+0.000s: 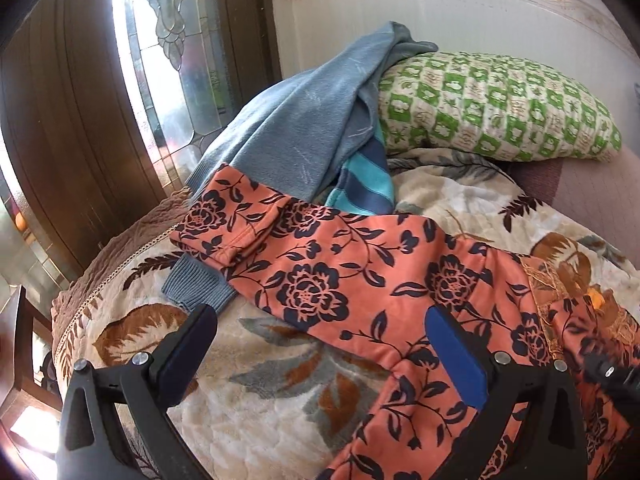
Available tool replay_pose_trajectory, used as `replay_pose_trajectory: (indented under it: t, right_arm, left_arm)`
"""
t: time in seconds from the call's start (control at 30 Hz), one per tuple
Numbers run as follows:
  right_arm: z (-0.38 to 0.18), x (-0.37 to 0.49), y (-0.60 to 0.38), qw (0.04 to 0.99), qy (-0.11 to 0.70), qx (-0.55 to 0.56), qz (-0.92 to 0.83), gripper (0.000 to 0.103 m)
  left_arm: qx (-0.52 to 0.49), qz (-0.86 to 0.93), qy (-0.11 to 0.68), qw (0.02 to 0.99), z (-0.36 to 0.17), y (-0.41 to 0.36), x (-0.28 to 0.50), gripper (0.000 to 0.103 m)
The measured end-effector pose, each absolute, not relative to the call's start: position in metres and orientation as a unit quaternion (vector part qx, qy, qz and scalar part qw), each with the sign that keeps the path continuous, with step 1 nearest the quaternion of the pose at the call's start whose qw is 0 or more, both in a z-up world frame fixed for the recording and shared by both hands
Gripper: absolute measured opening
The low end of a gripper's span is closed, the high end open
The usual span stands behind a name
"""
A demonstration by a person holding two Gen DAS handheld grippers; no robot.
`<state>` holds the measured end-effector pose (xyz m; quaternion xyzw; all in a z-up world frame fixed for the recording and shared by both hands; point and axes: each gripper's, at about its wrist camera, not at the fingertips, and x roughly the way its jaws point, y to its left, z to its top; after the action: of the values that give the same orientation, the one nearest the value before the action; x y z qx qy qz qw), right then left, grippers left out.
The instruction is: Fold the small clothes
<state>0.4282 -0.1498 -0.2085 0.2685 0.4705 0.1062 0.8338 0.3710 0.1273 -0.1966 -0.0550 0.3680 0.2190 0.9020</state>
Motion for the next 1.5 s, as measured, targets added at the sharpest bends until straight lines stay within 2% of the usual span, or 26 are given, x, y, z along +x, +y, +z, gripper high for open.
replay_pose_trajectory:
  t: [0.07, 0.13, 0.17, 0.2, 0.23, 0.27, 0.4, 0.47, 0.77, 0.9, 1.03, 1.17, 1.23, 1.4, 1.5]
  right_arm:
    - [-0.231, 0.428, -0.110, 0.836, 0.512, 0.169, 0.101, 0.016]
    - [-0.238, 0.414, -0.078, 0.863, 0.494, 0.043, 0.097, 0.023]
    - [-0.237, 0.406, -0.066, 0.871, 0.480, -0.014, 0.105, 0.034]
    - [-0.238, 0.400, -0.057, 0.868, 0.480, -0.056, 0.113, 0.056]
    - [-0.238, 0.396, -0.051, 0.868, 0.476, -0.085, 0.115, 0.067]
    - [-0.234, 0.390, -0.046, 0.872, 0.461, -0.114, 0.117, 0.073]
    - [-0.216, 0.360, -0.032, 0.878, 0.396, -0.240, 0.122, 0.073]
    - [-0.208, 0.351, -0.030, 0.873, 0.386, -0.265, 0.135, 0.073]
    - [-0.163, 0.381, -0.049, 0.896, 0.399, -0.132, 0.141, 0.073]
    - [-0.156, 0.410, -0.121, 0.900, 0.417, 0.093, 0.090, 0.073]
    - [-0.201, 0.417, -0.205, 0.828, 0.452, 0.330, 0.035, 0.073]
    - [-0.238, 0.421, -0.220, 0.769, 0.463, 0.439, 0.024, 0.075]
    - [-0.235, 0.428, -0.198, 0.756, 0.457, 0.464, 0.065, 0.074]
    - [-0.161, 0.431, -0.125, 0.784, 0.391, 0.418, 0.239, 0.074]
    - [-0.135, 0.419, -0.126, 0.818, 0.379, 0.363, 0.234, 0.074]
  left_arm:
    - [-0.077, 0.224, 0.375, 0.896, -0.199, 0.141, 0.372, 0.103]
    - [-0.098, 0.224, 0.384, 0.890, -0.201, 0.151, 0.373, 0.103]
    - [-0.106, 0.224, 0.388, 0.888, -0.202, 0.154, 0.373, 0.103]
    - [-0.112, 0.224, 0.392, 0.885, -0.203, 0.156, 0.373, 0.103]
    - [-0.117, 0.223, 0.396, 0.883, -0.204, 0.157, 0.374, 0.103]
    - [-0.120, 0.222, 0.399, 0.882, -0.204, 0.158, 0.375, 0.103]
    - [-0.134, 0.222, 0.402, 0.878, -0.202, 0.164, 0.374, 0.103]
    - [-0.144, 0.224, 0.399, 0.878, -0.199, 0.169, 0.372, 0.103]
    - [-0.210, 0.231, 0.400, 0.862, -0.198, 0.205, 0.364, 0.103]
    - [-0.221, 0.247, 0.390, 0.859, -0.196, 0.217, 0.359, 0.103]
    - [-0.219, 0.253, 0.394, 0.856, -0.196, 0.219, 0.360, 0.103]
    - [-0.195, 0.238, 0.412, 0.858, -0.198, 0.210, 0.365, 0.103]
    - [-0.182, 0.238, 0.411, 0.861, -0.197, 0.207, 0.366, 0.103]
    - [-0.180, 0.240, 0.406, 0.863, -0.195, 0.207, 0.365, 0.103]
    - [-0.181, 0.225, 0.404, 0.868, -0.194, 0.199, 0.366, 0.103]
